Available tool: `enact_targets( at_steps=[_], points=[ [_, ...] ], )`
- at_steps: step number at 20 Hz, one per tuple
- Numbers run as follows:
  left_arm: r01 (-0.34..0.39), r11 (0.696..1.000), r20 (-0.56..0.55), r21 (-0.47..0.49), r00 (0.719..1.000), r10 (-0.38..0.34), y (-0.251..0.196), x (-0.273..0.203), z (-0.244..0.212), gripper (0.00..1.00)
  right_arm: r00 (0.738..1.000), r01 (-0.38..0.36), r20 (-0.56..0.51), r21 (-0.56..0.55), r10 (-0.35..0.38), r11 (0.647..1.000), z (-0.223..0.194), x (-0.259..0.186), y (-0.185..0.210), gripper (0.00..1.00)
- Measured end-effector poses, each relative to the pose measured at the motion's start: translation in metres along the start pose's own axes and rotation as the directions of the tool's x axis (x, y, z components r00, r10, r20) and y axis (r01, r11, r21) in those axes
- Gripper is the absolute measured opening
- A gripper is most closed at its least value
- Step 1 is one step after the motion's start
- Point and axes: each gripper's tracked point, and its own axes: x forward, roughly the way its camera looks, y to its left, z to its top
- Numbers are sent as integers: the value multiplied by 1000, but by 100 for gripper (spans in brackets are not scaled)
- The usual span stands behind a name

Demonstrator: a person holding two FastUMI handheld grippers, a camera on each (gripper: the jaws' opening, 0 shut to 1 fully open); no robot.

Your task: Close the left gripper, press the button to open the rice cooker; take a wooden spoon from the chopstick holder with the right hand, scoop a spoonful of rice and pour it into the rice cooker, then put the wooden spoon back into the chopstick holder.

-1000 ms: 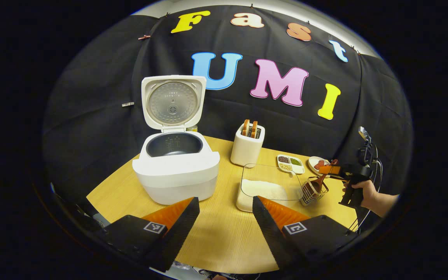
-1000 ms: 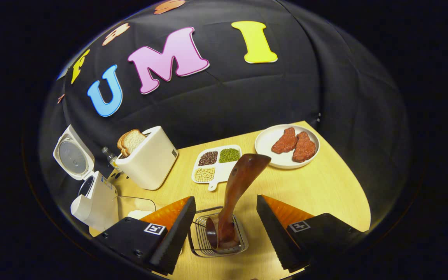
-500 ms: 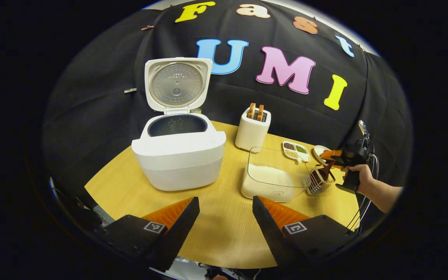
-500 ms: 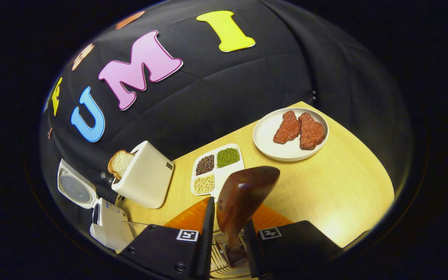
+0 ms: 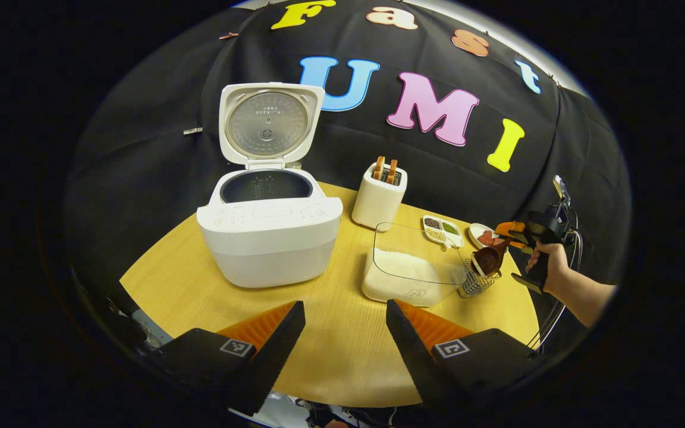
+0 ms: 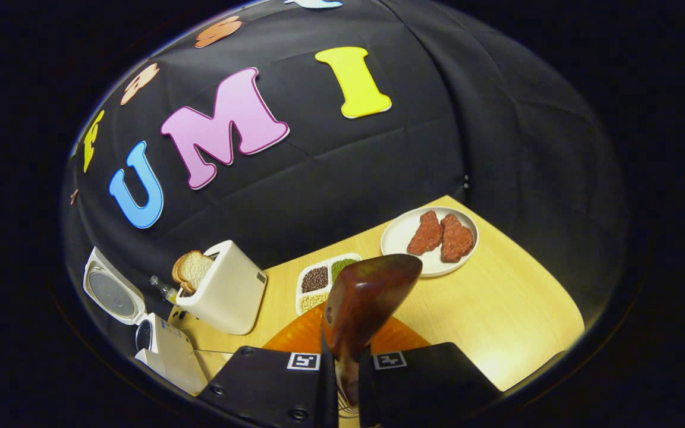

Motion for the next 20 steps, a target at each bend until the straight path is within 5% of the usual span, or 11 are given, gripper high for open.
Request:
enact_targets(
  at_steps=[5,8,15,20],
  points=[
    [16,999,76,46,997,-19,26,-1,20,95,997,-3,83,-16,4,1000,30,-32,35,18],
    [36,998,87,49,995,-40,43,0,20,95,991,-71,108,-35,75,997,30,-46,78,18],
    [58,998,72,5,996,-59,87,6,17,95,982,-159,76,-186,175,970,-22,-51,156,18],
    [96,995,58,6,994,-96,106,22,8,95,988,-119,61,-278,141,953,-79,-36,159,17]
  ],
)
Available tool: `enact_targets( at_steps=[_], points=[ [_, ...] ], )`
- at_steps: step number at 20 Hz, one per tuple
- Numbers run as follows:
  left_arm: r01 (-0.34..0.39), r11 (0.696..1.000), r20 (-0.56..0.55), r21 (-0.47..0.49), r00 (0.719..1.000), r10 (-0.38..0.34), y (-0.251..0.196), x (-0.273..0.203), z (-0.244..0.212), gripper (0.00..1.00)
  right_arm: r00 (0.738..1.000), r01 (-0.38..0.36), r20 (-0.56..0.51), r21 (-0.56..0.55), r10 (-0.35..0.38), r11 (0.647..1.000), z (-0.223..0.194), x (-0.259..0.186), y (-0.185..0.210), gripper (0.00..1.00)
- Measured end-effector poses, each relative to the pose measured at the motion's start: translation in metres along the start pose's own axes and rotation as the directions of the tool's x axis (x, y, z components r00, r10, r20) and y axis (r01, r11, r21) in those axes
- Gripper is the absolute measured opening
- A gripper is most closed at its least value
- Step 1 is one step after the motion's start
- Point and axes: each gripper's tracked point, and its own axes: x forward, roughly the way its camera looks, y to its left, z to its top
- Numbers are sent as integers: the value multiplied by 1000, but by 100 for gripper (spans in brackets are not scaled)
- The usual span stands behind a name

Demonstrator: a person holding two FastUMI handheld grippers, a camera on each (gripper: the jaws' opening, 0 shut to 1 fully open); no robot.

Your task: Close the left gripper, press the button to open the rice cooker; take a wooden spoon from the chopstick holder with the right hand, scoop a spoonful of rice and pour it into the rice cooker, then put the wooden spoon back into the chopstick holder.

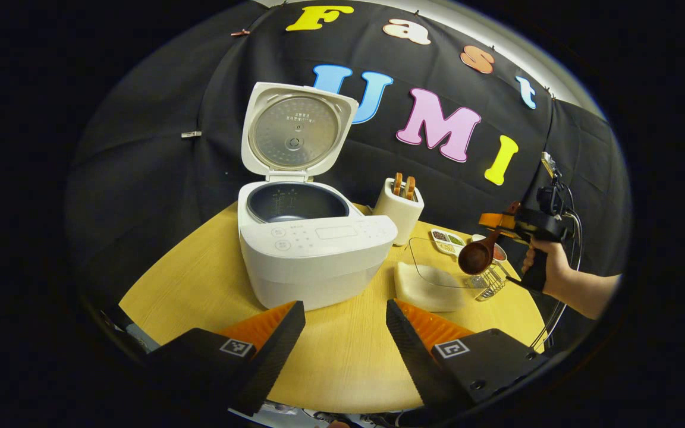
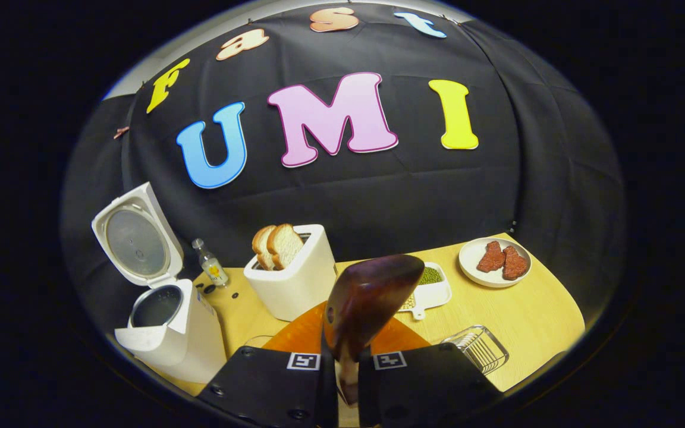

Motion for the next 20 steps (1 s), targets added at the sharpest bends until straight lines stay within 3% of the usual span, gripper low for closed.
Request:
enact_targets(
  at_steps=[5,6,9,15,20],
  points=[
    [26,999,-29,-48,999,-28,15,13,-29,96,999,53,0,-137,-53,989,-40,7,1,18],
    [24,998,-33,-58,999,-26,18,12,-32,96,998,60,-17,-165,-64,985,-52,9,3,13],
    [15,997,-29,-78,999,-17,23,8,-34,95,996,62,-50,-184,-72,981,-70,6,19,17],
    [-8,997,-22,-76,1000,7,39,-8,-41,95,990,45,-130,-14,-47,999,-90,-6,60,18],
    [-28,994,-18,-103,999,27,48,-16,-45,95,977,69,-211,205,-25,976,-95,-7,73,18]
  ],
)
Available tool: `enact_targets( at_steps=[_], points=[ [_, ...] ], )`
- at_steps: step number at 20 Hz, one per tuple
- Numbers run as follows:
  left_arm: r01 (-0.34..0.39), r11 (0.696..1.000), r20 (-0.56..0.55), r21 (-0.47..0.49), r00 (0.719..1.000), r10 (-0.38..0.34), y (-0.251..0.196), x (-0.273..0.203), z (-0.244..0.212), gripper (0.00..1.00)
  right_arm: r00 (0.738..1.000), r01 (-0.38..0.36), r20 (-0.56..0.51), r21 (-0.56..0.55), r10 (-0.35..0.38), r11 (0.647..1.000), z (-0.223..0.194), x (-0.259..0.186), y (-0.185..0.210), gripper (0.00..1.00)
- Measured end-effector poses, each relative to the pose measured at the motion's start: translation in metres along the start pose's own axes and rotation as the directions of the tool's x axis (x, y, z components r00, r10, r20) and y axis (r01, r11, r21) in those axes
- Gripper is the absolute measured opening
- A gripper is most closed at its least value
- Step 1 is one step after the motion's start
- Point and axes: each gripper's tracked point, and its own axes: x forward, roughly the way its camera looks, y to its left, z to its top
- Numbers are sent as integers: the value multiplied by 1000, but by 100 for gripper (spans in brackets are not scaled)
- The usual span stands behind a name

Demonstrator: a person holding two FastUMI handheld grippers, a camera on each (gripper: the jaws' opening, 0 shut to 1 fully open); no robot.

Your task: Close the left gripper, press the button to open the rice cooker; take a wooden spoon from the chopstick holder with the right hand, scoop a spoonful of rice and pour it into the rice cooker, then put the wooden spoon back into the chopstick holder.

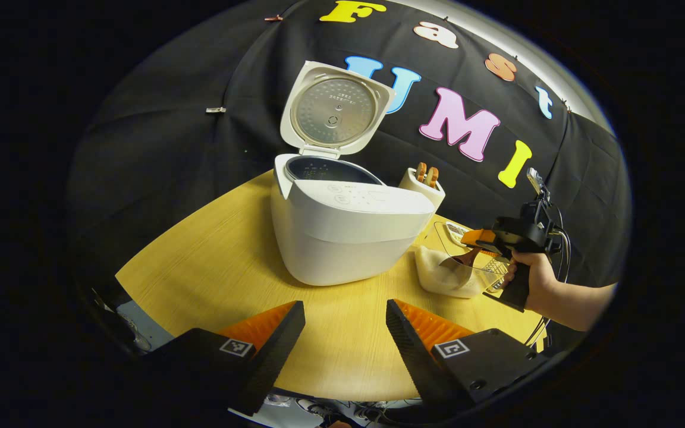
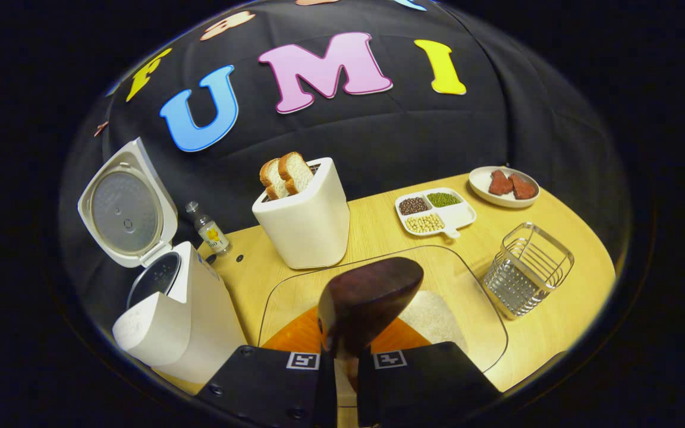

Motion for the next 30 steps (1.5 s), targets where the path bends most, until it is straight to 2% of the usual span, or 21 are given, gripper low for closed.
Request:
enact_targets(
  at_steps=[6,10,16,19,24,30],
  points=[
    [13,1000,-7,-1,1000,-13,2,-4,-7,95,998,-9,-63,180,21,984,0,-4,5,18],
    [7,1000,6,29,1000,-7,6,-5,-1,95,993,2,-109,340,37,941,1,-4,3,17],
    [1,1000,2,13,1000,-1,7,-5,-2,95,989,37,-142,494,39,869,0,-7,-19,18],
    [-6,1000,7,19,1000,6,5,-7,0,96,991,72,-137,531,1,845,6,-13,-45,18],
    [2,1000,11,29,1000,-2,-2,-9,4,95,995,81,-99,586,-28,806,34,-30,-71,17],
    [4,997,26,75,1000,-6,-6,-15,12,95,996,79,-87,634,-31,770,59,-53,-79,17]
  ],
)
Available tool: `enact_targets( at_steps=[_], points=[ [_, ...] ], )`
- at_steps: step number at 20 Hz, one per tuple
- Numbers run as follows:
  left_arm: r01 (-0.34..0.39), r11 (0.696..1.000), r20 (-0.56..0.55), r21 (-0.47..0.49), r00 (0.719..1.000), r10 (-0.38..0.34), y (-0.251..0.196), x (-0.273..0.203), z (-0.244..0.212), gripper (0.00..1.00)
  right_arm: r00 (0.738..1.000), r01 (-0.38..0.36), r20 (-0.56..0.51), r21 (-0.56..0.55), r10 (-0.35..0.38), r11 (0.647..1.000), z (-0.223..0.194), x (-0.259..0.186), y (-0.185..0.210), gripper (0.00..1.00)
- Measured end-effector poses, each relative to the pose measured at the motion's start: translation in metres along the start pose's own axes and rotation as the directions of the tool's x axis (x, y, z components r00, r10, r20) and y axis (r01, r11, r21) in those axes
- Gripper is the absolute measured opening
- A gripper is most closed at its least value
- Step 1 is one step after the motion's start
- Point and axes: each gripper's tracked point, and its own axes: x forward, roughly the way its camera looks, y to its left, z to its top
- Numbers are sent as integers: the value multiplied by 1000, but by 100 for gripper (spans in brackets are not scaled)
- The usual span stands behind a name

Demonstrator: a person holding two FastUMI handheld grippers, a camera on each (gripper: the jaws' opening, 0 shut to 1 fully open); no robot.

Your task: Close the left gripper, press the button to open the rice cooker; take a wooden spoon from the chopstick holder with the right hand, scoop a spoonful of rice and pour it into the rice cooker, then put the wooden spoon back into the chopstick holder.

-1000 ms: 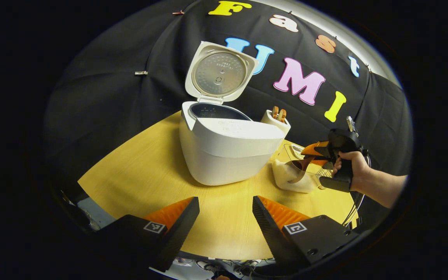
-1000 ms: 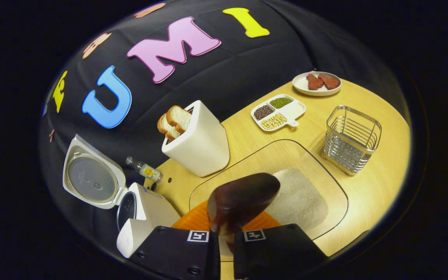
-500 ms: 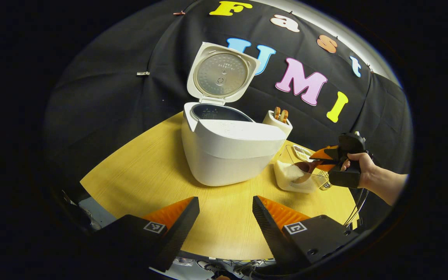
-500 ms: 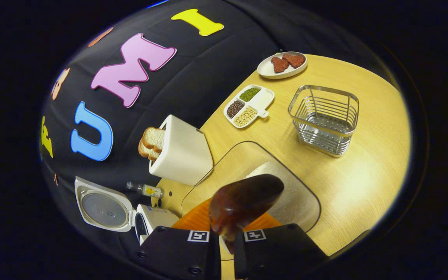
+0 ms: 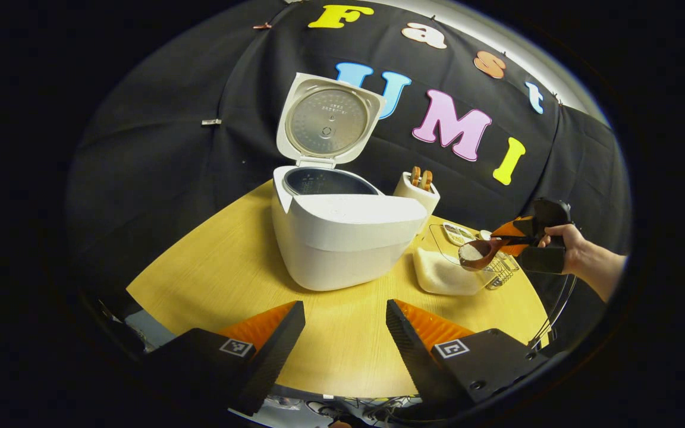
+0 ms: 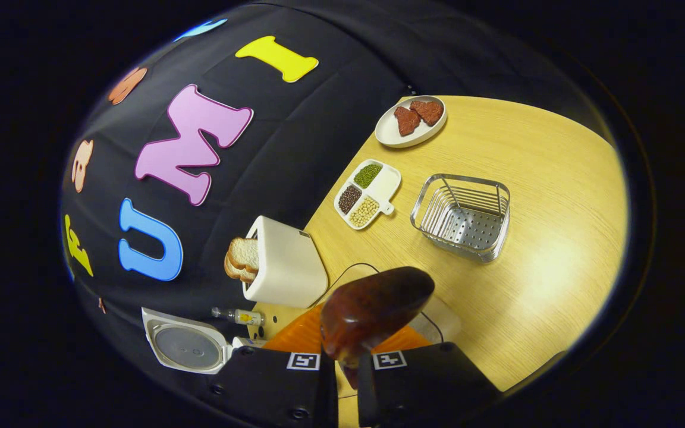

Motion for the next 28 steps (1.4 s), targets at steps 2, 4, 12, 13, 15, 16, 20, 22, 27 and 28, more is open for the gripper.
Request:
enact_targets(
  at_steps=[2,4,12,13,15,16,20,22,27,28],
  points=[
    [-2,1000,8,10,1000,2,1,-3,3,95,1000,-12,1,35,11,999,5,-5,9,17],
    [-6,1000,16,16,1000,6,2,-6,7,95,1000,-28,0,65,28,998,7,-9,22,18],
    [-23,999,70,-29,997,25,11,-11,30,95,991,-121,-47,95,126,988,-13,-15,107,17],
    [-26,999,79,-30,996,28,13,-11,34,95,988,-140,-57,104,147,985,-18,-15,120,17],
    [-41,999,86,-34,995,43,19,-11,38,95,977,-177,-98,118,188,977,-34,-14,149,17],
    [-47,998,92,-38,994,50,22,-12,40,95,972,-189,-114,125,203,974,-41,-14,160,13],
    [-68,996,112,-61,991,74,32,-19,47,95,946,-235,-189,165,264,958,-81,-13,205,17],
    [-82,994,108,-69,990,89,40,-24,42,95,931,-257,-225,158,288,953,-103,-10,222,17],
    [-120,988,96,-98,987,129,56,-32,39,95,911,-297,-276,78,307,952,-153,-2,252,17],
    [-126,987,91,-101,987,136,59,-34,37,95,908,-304,-286,57,307,951,-161,1,258,17]
  ],
)
